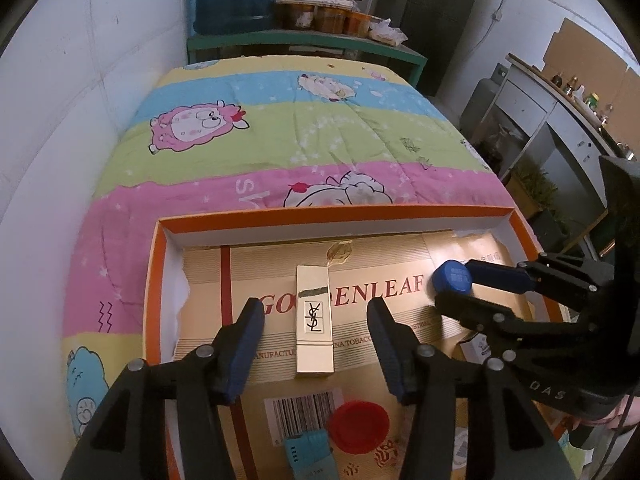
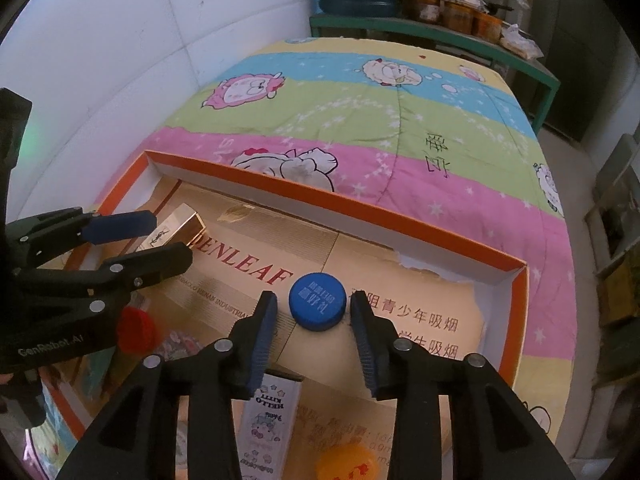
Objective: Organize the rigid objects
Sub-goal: 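Open both grippers to release the gold box and blue cap in the tray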
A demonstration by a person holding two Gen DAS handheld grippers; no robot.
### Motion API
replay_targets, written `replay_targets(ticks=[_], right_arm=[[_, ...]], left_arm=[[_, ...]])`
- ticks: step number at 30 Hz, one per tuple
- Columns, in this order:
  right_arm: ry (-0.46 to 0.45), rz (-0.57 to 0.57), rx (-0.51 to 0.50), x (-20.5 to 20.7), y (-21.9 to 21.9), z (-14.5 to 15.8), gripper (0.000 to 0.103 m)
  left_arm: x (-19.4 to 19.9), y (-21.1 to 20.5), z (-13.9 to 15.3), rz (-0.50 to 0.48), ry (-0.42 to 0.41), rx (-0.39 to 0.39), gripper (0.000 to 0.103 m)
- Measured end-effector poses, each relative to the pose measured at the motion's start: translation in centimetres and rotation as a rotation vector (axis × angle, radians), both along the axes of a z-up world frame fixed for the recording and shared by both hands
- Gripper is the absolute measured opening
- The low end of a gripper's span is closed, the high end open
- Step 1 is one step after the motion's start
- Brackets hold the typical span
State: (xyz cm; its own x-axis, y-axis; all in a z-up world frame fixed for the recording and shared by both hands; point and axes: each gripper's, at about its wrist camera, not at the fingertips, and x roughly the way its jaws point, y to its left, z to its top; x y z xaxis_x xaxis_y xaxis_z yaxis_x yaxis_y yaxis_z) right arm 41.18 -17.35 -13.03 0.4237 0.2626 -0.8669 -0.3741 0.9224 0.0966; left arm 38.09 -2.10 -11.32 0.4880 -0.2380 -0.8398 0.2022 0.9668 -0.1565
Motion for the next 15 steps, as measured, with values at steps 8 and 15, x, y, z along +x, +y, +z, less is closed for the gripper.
replay_targets(ticks=[8, 15], right_arm=[[-0.004, -0.032, 0.010, -0.6, -0.6, 0.5, 0.041], [-0.016, -0.030, 0.012, -1.3, -0.6, 1.4, 0.041]], left_arm=[[-0.5, 0.2, 0.7, 0.002, -0.020, -0.004, 0.053], [-1.3, 0.2, 1.5, 0.002, -0.035, -0.005, 0.053]])
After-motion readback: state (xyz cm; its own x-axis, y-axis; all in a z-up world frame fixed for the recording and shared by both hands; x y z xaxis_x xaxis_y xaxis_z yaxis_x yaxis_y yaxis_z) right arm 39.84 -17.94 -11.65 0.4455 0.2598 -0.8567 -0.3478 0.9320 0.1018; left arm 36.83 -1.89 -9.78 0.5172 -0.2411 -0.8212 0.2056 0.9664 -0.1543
